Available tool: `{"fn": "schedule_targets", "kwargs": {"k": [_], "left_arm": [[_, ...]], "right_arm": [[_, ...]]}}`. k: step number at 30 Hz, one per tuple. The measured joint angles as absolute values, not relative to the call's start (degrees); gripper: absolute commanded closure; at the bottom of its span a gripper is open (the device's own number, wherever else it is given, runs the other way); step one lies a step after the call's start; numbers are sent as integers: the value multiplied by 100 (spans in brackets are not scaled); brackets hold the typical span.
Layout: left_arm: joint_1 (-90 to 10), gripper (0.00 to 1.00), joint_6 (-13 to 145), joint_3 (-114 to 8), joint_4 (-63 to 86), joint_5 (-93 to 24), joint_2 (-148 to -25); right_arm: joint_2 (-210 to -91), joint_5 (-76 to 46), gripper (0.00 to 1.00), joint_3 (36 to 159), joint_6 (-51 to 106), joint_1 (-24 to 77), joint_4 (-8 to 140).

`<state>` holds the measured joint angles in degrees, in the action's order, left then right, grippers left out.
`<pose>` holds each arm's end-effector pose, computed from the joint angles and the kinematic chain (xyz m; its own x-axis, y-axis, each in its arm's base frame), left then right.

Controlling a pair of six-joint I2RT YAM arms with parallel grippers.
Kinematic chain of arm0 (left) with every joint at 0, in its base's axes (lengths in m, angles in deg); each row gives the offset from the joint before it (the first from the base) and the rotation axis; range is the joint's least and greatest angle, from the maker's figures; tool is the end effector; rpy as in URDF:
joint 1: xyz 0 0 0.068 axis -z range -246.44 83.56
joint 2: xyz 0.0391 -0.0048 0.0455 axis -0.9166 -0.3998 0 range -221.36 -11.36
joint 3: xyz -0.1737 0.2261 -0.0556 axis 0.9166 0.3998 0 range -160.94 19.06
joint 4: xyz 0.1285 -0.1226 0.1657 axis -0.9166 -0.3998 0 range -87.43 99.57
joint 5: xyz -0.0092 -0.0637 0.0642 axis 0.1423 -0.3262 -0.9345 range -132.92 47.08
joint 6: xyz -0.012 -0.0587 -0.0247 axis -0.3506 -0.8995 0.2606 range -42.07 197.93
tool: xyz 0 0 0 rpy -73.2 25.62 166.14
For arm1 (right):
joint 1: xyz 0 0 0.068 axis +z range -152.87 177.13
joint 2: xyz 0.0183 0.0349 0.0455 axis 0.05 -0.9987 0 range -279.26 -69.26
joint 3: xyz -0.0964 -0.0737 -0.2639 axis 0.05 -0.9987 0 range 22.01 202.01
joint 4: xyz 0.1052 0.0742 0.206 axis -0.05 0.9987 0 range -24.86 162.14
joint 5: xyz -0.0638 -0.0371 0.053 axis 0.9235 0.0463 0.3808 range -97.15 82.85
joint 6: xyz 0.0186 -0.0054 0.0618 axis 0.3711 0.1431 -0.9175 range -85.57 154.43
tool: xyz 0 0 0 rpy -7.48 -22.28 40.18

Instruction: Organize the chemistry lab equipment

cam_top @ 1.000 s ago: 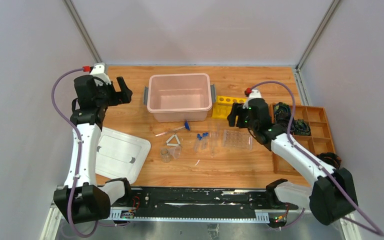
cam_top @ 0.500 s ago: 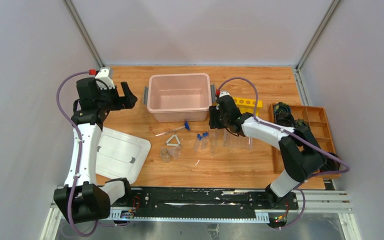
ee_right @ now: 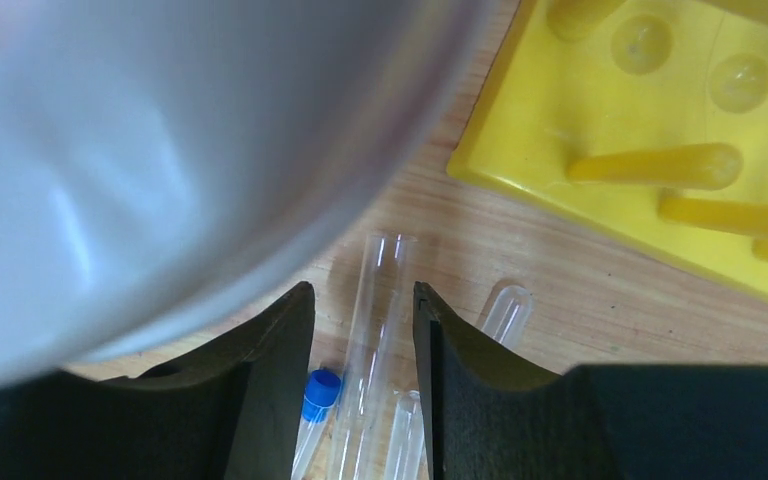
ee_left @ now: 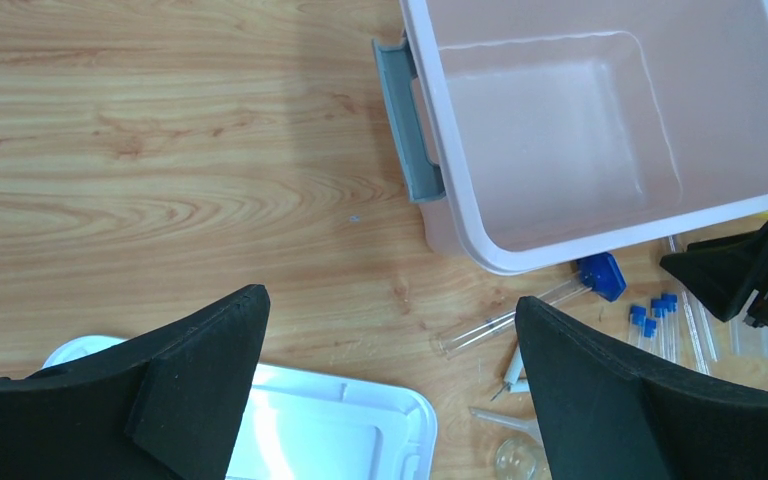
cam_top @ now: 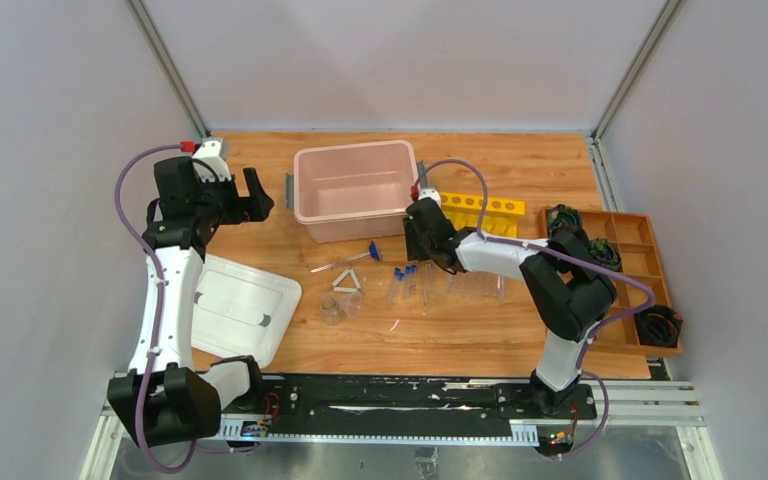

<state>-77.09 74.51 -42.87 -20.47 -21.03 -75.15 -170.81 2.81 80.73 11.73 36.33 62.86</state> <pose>0.2246 0.0230 0.3555 -0.5268 -0.1555 -0.8357 0.1083 0.9628 -0.2474 0.2972 0.2312 0.2004 -0.6658 -0.0526 -0.7443 -0.2860 0.9393 0.1895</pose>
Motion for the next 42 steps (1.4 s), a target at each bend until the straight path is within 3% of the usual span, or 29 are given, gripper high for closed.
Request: {"fn": "schedule_targets", "kwargs": {"k": [15,25,36,42], "left_arm": [[-7711,0,7499,-4470,-2318,-2064,-7491],[-7714,0,7519,-4470,-2362,-1845,-7311],[-7716,0,7961,-4785,-2829,-879,-7283],[-7211,0,7978,-4787,-2967,-450,-7049]], "right_arm": [[-17422,1387,78,8069,1171,4151,6028],[-17088,1571,100,7822,1164,4280,6043],[-14926,1778,100,7158,790,4945,6056],[-14356,1848,100,7481,624,5482,6168]]}}
